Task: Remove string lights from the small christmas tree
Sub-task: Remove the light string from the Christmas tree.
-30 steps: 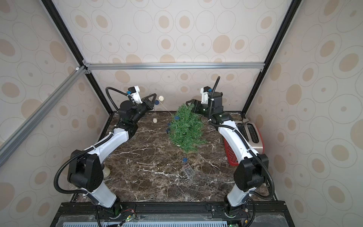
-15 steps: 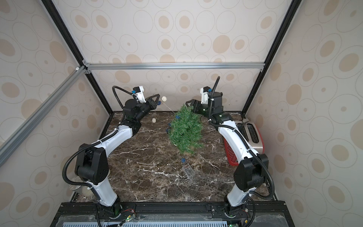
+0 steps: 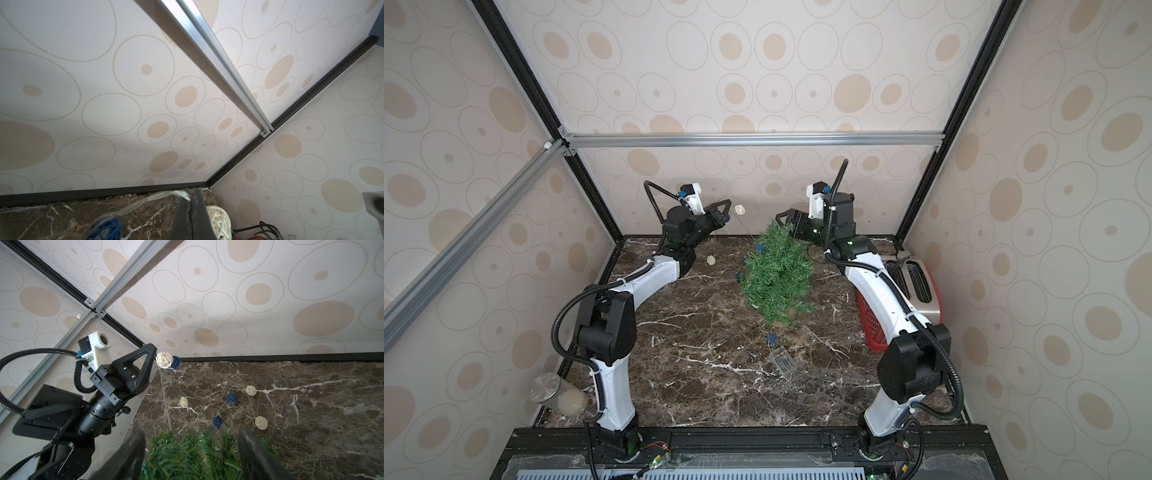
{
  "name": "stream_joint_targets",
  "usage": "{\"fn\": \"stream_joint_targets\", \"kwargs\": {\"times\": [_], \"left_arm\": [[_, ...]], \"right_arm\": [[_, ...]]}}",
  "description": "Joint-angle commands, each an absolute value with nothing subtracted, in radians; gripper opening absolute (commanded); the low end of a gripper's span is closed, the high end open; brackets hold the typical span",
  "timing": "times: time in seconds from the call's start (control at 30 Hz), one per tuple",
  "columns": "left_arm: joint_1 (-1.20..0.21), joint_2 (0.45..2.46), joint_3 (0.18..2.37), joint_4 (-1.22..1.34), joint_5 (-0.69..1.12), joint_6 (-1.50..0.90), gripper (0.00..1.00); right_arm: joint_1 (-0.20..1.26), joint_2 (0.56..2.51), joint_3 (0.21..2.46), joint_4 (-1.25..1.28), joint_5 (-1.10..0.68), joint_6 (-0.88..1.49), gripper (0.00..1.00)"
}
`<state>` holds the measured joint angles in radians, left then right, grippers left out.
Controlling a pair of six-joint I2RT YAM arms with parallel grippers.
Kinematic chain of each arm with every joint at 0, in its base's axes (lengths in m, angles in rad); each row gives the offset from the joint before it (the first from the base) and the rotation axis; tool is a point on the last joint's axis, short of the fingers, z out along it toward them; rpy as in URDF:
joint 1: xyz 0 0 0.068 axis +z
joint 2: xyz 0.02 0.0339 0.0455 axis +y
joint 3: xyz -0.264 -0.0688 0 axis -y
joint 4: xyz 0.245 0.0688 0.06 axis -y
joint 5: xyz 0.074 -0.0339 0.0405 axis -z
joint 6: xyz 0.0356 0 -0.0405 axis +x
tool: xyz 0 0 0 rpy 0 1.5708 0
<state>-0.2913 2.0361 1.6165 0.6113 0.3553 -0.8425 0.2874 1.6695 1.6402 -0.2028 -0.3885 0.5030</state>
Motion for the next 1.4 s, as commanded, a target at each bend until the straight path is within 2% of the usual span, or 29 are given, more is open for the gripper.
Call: {"fn": "stream_joint_targets", "kwargs": {"times": [0.0,0.2,0.33,0.67,0.97,1.1,1.37], "left_arm": [[-0.281,2.06,1.71,0.647,0.365,-0.865,0.0],[-0.281,2.163,1.829,0.745,0.393,-0.946,0.0],[-0.282,2.188,1.861,0.715,0.401,-0.945,0.0],[-0.287,2.0,1.524,0.813,0.38,-0.938,0.0],[-0.294,1.964,1.424,0.7,0.378,-0.943,0.0],[-0.302,2.003,1.43,0.733,0.414,-0.974,0.0],[-0.305,2.141,1.601,0.696,0.46,-1.004,0.0]], "right_arm": [[0.296,1.691,1.68,-0.224,-0.39,0.484,0.72],[0.306,1.709,1.688,-0.23,-0.386,0.479,0.72],[0.309,1.715,1.695,-0.241,-0.376,0.474,0.72],[0.318,1.725,1.683,-0.215,-0.384,0.475,0.72],[0.33,1.723,1.681,-0.209,-0.37,0.479,0.72],[0.334,1.728,1.68,-0.21,-0.364,0.48,0.72],[0.342,1.735,1.693,-0.219,-0.358,0.475,0.72]]}}
